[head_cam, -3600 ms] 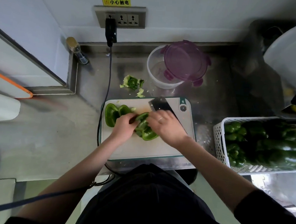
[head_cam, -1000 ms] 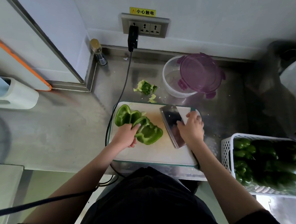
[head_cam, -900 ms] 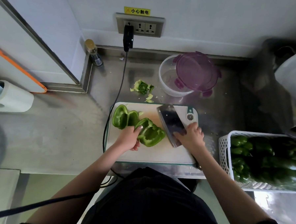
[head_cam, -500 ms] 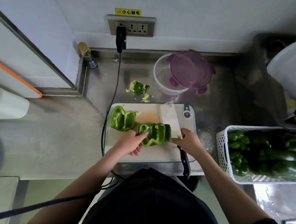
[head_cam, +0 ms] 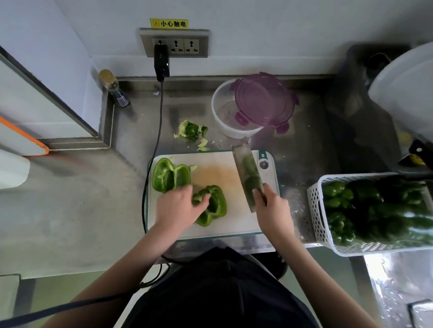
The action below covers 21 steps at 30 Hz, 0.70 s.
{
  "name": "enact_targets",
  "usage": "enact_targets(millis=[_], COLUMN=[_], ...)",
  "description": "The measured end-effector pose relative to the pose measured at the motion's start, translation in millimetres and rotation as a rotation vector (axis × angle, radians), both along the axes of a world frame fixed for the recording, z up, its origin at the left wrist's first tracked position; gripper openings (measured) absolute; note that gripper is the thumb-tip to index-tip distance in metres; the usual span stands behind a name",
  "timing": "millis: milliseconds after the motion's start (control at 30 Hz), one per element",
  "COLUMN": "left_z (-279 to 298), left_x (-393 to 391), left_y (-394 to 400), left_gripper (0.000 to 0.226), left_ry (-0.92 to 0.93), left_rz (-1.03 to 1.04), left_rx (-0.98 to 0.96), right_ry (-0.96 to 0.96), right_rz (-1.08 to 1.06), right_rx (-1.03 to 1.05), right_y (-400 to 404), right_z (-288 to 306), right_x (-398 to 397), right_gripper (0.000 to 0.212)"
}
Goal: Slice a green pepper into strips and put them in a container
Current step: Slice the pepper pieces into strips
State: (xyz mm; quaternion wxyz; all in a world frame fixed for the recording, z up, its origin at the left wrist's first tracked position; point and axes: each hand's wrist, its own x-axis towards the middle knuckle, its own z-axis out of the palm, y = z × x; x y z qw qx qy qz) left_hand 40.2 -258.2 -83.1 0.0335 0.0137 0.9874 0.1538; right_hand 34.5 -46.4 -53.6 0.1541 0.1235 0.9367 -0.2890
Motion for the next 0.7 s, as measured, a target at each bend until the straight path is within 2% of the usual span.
enact_targets(millis=[33, 67, 200, 267, 533, 600, 700], left_z=[-5, -12, -28, -28, 5, 10, 12], left_x=[1, 2, 6, 6, -17, -17, -18], left_y=[2, 4, 5, 8, 62, 70, 73], left_gripper=[0.057, 0.062, 0.105, 0.115, 0.088, 0.082, 0.091], left_ry=[0.1, 0.119, -0.128, -0.261, -0.236, -0.243, -0.327], left_rz=[-0.114, -0.208, -0.335, -0.395, -0.27, -0.207, -0.095], left_rx=[-0.021, -0.054, -0.172, -0.232, -0.445, -0.438, -0.356], right_ry=[0.023, 0.043, 0.027, 0.01, 0.039, 0.02, -0.041], right_rz=[0.017, 0.028, -0.009, -0.04, -0.099, -0.095, -0.085], right_rx=[0.015, 0.03, -0.016, -0.052, -0.056, -0.04, -0.049], right_y=[-2, -4, -2, 1, -2, -7, -19], right_z=[1, 2, 0, 1, 11, 8, 2], right_x=[3, 6, 10, 12, 19, 19, 20], right_gripper=[0.024, 0.023, 0.025, 0.023, 0.019, 0.022, 0.021])
